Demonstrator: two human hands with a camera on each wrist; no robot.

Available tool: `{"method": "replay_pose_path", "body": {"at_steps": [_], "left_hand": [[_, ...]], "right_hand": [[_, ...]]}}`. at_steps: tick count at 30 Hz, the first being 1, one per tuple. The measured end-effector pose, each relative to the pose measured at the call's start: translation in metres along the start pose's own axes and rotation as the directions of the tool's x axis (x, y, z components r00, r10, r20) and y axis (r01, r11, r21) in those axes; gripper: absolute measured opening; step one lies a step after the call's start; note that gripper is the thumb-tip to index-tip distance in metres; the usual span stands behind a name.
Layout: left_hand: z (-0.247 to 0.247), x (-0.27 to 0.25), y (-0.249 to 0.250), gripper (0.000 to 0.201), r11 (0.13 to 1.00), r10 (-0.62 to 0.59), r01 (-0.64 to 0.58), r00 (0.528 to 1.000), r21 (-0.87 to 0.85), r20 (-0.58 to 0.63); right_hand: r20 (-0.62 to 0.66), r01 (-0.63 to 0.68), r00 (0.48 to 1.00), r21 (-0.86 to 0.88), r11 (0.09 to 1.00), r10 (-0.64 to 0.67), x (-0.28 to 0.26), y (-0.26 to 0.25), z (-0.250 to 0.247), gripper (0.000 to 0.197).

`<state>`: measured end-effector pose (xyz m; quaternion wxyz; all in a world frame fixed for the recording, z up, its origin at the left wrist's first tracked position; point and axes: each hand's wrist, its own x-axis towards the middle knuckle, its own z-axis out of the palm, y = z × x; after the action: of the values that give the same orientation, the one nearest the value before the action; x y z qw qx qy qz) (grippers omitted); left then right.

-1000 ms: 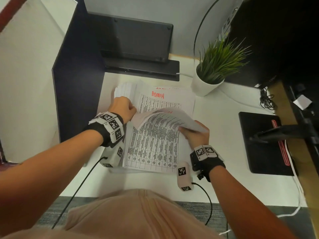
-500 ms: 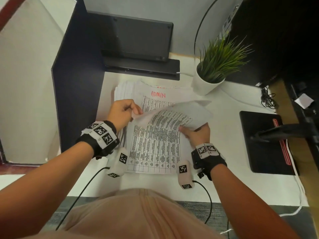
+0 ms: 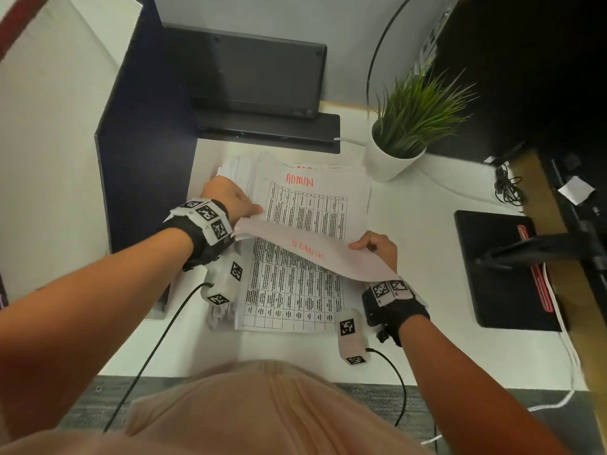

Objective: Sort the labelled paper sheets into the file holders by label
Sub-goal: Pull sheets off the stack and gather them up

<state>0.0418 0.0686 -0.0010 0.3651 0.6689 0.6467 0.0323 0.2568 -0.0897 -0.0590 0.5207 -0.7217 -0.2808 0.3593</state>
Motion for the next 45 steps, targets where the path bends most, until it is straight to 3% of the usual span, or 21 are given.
{"method": "replay_pose_path", "body": {"at_steps": [4, 7, 10, 11, 12, 15, 18, 19, 22, 25, 27, 30, 33, 34, 35, 38, 40, 43, 45], "left_hand": [[0.004, -0.005, 0.001, 0.022, 0.996, 0.087, -0.087, 0.996, -0.004, 0.011], [0.008, -0.015, -0.001, 0.023, 0.978, 0.204, -0.206, 0.975, -0.012, -0.091], [0.014, -0.028, -0.002, 0.018, 0.899, 0.426, -0.437, 0.861, 0.026, -0.278], [0.017, -0.031, -0.003, 0.016, 0.875, 0.462, -0.485, 0.834, -0.001, -0.301], [0.019, -0.033, -0.005, 0.014, 0.864, 0.458, -0.499, 0.836, -0.073, -0.302], [0.023, -0.035, -0.009, 0.007, 0.840, 0.318, -0.375, 0.926, -0.392, -0.204], [0.023, -0.033, -0.013, 0.023, 0.802, 0.270, -0.308, 0.951, -0.512, -0.150], [0.022, -0.033, -0.014, 0.029, 0.789, 0.273, -0.306, 0.951, -0.532, -0.142], [0.020, -0.031, -0.018, 0.036, 0.760, 0.290, -0.284, 0.953, -0.585, -0.088], [0.020, -0.030, -0.018, 0.040, 0.707, 0.315, -0.242, 0.949, -0.664, -0.010], [0.020, -0.029, -0.017, 0.042, 0.700, 0.337, -0.245, 0.941, -0.671, 0.007], [0.016, -0.028, -0.014, 0.037, 0.720, 0.352, -0.276, 0.936, -0.637, -0.007], [0.014, -0.028, -0.010, 0.030, 0.758, 0.237, -0.218, 0.970, -0.615, -0.051], [0.013, -0.029, -0.008, 0.029, 0.750, 0.192, -0.159, 0.981, -0.643, -0.019], [0.012, -0.030, -0.007, 0.032, 0.729, 0.166, -0.096, 0.985, -0.678, 0.039], [0.009, -0.033, -0.005, 0.058, 0.649, 0.175, 0.016, 0.970, -0.761, 0.170], [0.008, -0.038, 0.000, 0.062, 0.696, 0.204, -0.048, 0.970, -0.716, 0.132], [0.007, -0.047, 0.006, 0.046, 0.822, 0.327, -0.281, 0.945, -0.496, 0.006], [0.003, -0.053, 0.010, 0.048, 0.824, 0.385, -0.384, 0.919, -0.417, -0.085]], "right_hand": [[-0.060, 0.030, 0.998, 0.022, 0.999, -0.029, -0.003, -0.003, 0.001, 0.020], [-0.059, 0.042, 0.997, 0.057, 0.998, -0.038, -0.007, -0.008, 0.004, 0.031], [-0.068, -0.071, 0.994, 0.192, 0.979, 0.085, 0.001, -0.006, 0.001, 0.036], [-0.066, -0.096, 0.992, 0.169, 0.981, 0.108, 0.002, -0.006, 0.001, 0.034], [-0.066, -0.104, 0.992, 0.066, 0.992, 0.108, 0.003, -0.004, 0.001, 0.032], [-0.084, -0.008, 0.996, -0.096, 0.995, 0.000, 0.000, 0.000, 0.002, 0.039], [-0.074, -0.032, 0.997, -0.281, 0.959, 0.011, -0.001, -0.003, 0.003, 0.031], [-0.097, -0.051, 0.995, -0.282, 0.958, 0.025, 0.000, -0.002, 0.003, 0.037], [-0.169, -0.015, 0.986, -0.044, 0.999, 0.007, -0.004, -0.007, 0.003, 0.061], [-0.114, 0.047, 0.993, 0.056, 0.997, -0.041, -0.004, -0.007, 0.001, 0.081], [-0.065, -0.030, 0.997, 0.029, 0.999, 0.031, -0.003, -0.009, 0.001, 0.066], [-0.065, -0.154, 0.987, -0.080, 0.985, 0.149, -0.005, -0.010, 0.001, 0.023], [0.001, -0.126, 0.992, -0.164, 0.978, 0.128, -0.002, -0.006, 0.002, 0.031], [0.006, -0.149, 0.988, -0.159, 0.976, 0.151, -0.002, -0.008, 0.004, 0.024], [-0.030, -0.141, 0.990, -0.160, 0.977, 0.138, -0.002, -0.010, 0.006, 0.017], [-0.132, -0.031, 0.991, -0.229, 0.973, 0.000, -0.004, -0.021, 0.012, 0.038], [-0.127, 0.008, 0.992, -0.136, 0.991, -0.025, -0.007, -0.033, 0.017, 0.036], [-0.097, 0.078, 0.992, -0.024, 0.997, -0.079, -0.014, -0.051, 0.020, 0.031], [-0.091, 0.145, 0.985, 0.000, 0.989, -0.144, -0.018, -0.067, 0.018, 0.029]]}}
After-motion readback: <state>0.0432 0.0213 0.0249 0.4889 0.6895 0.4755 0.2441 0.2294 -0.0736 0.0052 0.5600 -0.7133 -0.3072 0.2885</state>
